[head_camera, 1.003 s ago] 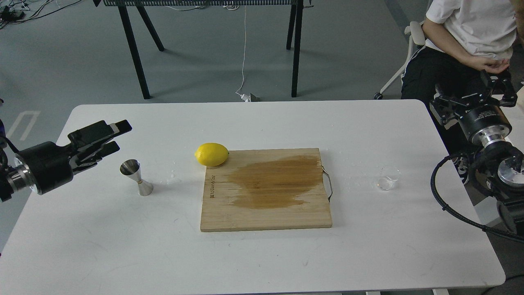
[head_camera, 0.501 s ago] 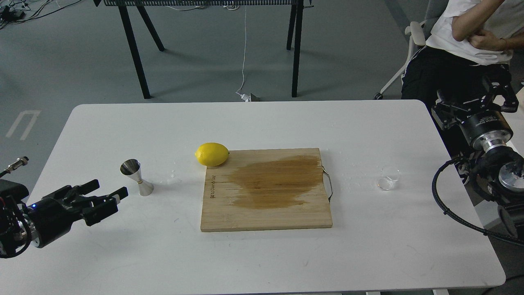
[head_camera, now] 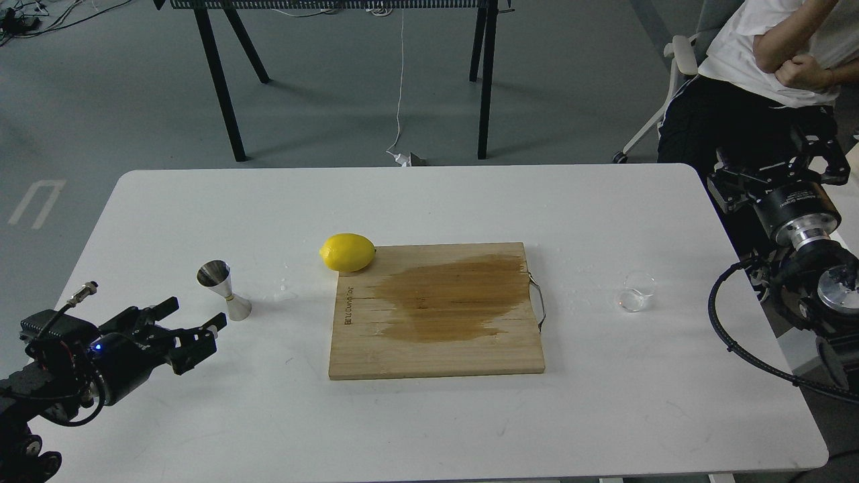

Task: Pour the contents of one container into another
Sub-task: 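Close the left gripper around the metal jigger, then lift the jigger with the left gripper and carry it over the board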

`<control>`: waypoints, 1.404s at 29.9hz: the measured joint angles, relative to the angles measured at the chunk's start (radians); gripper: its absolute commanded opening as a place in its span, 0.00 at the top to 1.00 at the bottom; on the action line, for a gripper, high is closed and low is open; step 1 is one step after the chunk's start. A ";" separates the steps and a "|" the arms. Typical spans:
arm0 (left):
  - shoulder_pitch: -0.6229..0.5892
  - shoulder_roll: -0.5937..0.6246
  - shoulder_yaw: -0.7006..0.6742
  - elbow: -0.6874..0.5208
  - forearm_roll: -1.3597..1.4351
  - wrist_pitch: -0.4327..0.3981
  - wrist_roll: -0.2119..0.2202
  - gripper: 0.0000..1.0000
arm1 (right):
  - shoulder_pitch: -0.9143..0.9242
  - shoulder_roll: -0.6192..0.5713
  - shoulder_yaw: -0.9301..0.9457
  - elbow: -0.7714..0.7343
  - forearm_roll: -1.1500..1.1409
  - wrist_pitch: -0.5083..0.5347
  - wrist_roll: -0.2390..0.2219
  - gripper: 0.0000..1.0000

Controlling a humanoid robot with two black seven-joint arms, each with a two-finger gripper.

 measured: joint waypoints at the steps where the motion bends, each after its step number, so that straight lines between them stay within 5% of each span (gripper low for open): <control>1: -0.011 -0.017 0.001 0.020 0.001 0.005 0.000 0.08 | -0.001 0.000 0.000 -0.003 0.000 0.000 0.000 0.00; 12: -0.085 -0.150 0.003 0.187 0.060 0.014 0.000 0.10 | -0.001 0.000 -0.002 -0.023 0.000 0.000 0.000 0.00; 26: -0.130 -0.212 0.009 0.276 0.061 0.027 -0.001 0.49 | -0.001 0.000 -0.003 -0.026 -0.001 0.000 0.000 0.00; 42: -0.127 -0.212 0.027 0.277 0.061 0.044 0.001 0.81 | -0.002 0.000 -0.003 -0.051 -0.007 0.000 0.000 0.00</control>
